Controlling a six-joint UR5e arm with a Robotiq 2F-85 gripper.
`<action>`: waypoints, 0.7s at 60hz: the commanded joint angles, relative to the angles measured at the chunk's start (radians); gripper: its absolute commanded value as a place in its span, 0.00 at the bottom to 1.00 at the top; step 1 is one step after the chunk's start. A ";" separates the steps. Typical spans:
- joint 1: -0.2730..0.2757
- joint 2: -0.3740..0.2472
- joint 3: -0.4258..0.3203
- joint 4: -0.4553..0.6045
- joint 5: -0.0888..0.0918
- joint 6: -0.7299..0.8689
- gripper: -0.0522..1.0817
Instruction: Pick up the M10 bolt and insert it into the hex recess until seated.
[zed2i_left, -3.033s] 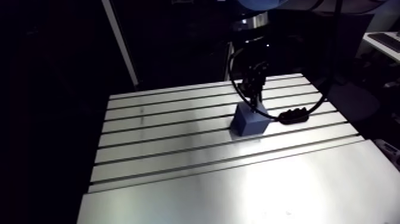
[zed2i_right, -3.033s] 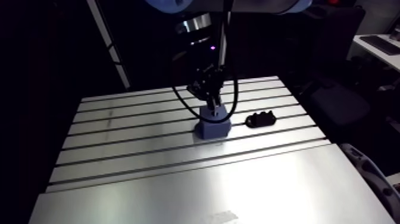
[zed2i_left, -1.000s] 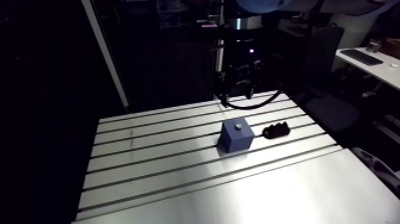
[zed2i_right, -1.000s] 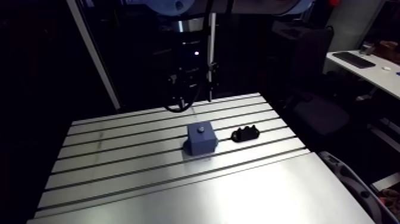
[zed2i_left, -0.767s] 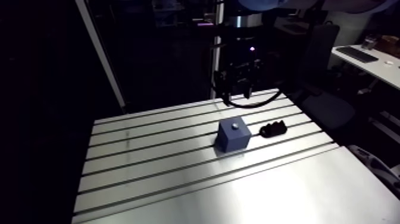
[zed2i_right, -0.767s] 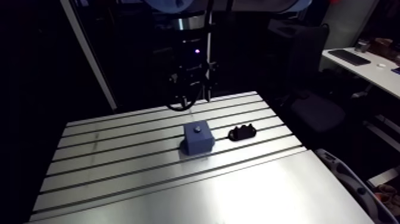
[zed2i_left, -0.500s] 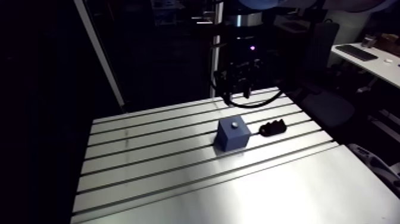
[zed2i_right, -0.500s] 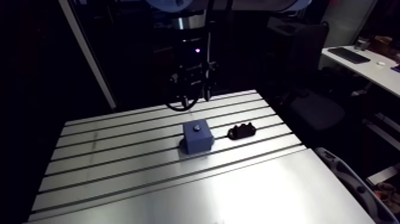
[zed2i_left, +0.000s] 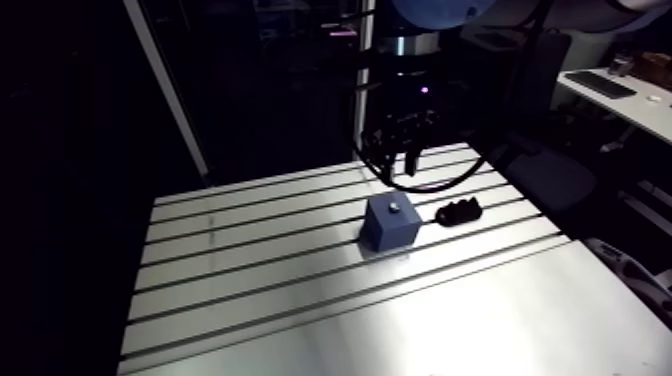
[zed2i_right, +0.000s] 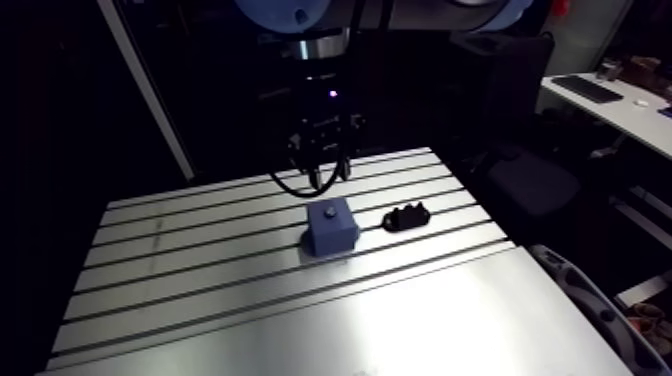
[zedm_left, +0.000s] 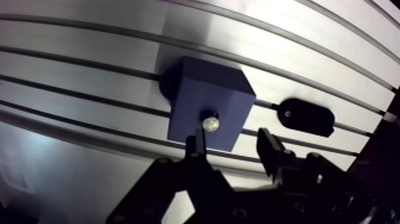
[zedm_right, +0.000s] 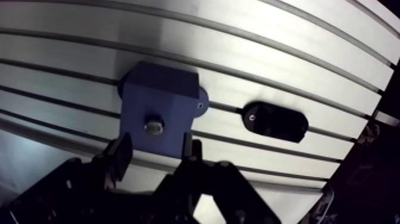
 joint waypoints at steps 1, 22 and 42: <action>0.002 -0.001 0.013 0.001 0.002 -0.004 0.45; -0.001 -0.002 0.029 0.001 0.001 -0.004 0.47; -0.001 -0.002 0.050 -0.002 0.001 -0.003 0.49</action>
